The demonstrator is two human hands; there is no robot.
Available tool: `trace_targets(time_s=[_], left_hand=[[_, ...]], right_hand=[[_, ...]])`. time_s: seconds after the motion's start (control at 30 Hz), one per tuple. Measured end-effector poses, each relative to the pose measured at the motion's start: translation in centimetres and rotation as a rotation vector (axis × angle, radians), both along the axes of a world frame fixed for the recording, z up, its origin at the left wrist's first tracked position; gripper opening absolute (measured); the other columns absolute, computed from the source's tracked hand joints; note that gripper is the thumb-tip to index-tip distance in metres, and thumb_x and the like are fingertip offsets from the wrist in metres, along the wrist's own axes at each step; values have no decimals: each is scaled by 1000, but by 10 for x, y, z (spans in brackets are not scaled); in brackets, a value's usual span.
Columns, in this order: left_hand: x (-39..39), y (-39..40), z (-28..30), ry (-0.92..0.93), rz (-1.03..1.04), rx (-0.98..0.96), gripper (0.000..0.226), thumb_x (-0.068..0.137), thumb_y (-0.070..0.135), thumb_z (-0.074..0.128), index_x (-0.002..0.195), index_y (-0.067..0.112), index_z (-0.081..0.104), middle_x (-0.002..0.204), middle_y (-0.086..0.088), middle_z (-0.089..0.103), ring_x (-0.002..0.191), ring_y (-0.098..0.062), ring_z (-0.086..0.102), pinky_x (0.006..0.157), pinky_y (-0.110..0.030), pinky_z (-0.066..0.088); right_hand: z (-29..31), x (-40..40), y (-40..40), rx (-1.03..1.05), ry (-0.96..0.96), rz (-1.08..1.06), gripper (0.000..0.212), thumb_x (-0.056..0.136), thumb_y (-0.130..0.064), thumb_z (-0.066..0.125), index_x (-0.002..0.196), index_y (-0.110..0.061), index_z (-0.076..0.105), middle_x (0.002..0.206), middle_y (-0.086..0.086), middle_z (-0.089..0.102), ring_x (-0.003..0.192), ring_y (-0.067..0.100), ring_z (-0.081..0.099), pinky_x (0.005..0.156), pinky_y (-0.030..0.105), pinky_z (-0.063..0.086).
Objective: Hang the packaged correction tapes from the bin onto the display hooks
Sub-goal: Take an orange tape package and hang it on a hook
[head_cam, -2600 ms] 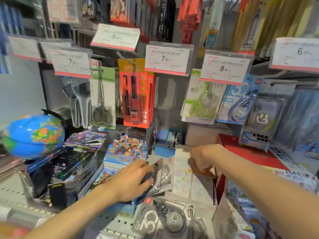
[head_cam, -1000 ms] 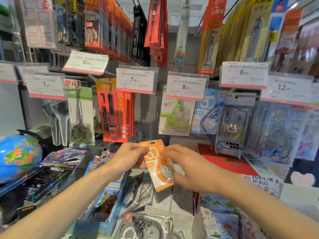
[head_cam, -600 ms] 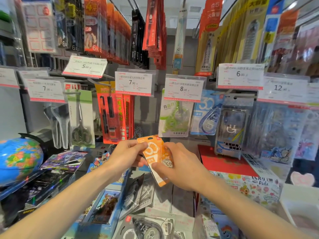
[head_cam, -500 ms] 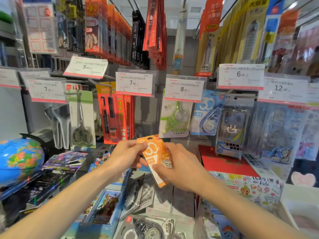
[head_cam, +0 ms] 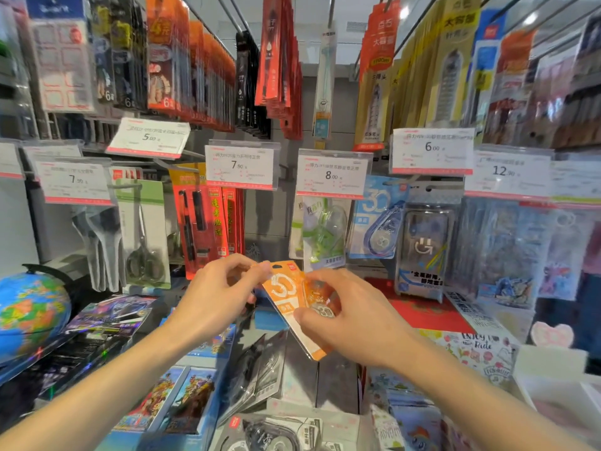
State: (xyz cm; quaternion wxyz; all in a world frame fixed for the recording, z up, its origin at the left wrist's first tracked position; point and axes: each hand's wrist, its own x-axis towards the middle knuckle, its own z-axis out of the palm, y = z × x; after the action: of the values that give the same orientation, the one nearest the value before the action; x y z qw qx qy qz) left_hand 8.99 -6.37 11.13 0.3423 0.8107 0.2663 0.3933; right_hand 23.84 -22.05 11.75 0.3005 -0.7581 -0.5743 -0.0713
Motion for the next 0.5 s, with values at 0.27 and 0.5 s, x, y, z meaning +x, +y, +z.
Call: trace_targets(time_s=[0.27, 0.5], left_hand=[[-6, 1, 18, -30, 154, 327, 17, 94, 47, 62, 99, 32, 68, 84, 19, 70, 80, 4, 63, 73, -26, 50], [7, -14, 50, -101, 143, 844, 29, 94, 46, 58, 109, 21, 63, 95, 9, 64, 83, -14, 61, 70, -39, 55]], right_hand=[[2, 12, -22, -56, -48, 33, 59, 80, -54, 61, 136, -41, 47, 108, -17, 53, 96, 5, 53, 84, 23, 44], [11, 32, -50, 31, -72, -36, 56, 82, -55, 59, 134, -45, 43, 116, -20, 51, 101, 2, 52, 86, 23, 42]])
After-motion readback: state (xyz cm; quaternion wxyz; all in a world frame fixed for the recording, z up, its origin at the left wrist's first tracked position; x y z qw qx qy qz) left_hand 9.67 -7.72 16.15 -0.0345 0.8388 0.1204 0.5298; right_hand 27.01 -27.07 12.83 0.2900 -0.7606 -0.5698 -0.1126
